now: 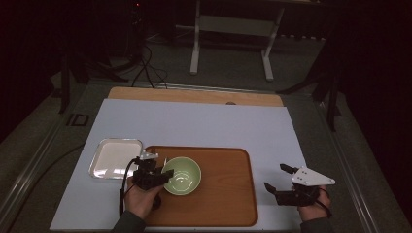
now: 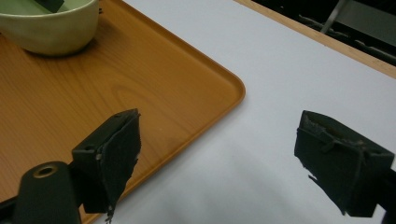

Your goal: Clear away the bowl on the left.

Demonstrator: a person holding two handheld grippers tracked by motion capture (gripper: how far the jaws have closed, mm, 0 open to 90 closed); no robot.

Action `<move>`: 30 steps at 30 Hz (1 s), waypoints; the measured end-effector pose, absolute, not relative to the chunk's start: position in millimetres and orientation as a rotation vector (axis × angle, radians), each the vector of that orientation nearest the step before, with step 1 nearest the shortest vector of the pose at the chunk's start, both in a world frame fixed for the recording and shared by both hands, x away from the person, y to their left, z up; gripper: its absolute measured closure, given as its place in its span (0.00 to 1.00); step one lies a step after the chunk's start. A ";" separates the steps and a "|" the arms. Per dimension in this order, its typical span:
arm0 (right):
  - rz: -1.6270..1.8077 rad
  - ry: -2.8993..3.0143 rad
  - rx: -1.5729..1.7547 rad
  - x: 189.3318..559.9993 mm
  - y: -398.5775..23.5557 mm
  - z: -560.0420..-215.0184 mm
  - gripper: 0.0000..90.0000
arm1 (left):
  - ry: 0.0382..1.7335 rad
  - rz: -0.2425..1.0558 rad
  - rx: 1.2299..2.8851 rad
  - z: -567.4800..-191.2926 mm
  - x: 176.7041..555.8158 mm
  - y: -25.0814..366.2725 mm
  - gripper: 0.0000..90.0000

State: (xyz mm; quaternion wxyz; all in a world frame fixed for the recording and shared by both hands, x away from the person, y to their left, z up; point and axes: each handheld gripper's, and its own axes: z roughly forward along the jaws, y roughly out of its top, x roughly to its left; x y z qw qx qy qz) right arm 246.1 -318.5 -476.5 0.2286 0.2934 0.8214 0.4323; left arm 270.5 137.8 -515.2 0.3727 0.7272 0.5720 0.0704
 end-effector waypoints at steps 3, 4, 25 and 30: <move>1.191 2.261 0.808 246.1 -318.5 -476.4 0.16 | 1.469 0.194 1.859 -514.4 270.3 138.8 0.60; 1.191 2.262 0.808 246.1 -318.5 -476.5 0.16 | 1.465 0.197 1.857 -513.8 270.2 139.3 0.59; 1.192 2.264 0.808 246.1 -318.1 -476.7 0.16 | 1.447 0.300 1.831 -500.4 269.2 149.0 0.53; 1.191 2.263 0.810 246.1 -318.3 -476.7 0.16 | 1.436 0.320 1.805 -494.5 268.7 154.1 0.53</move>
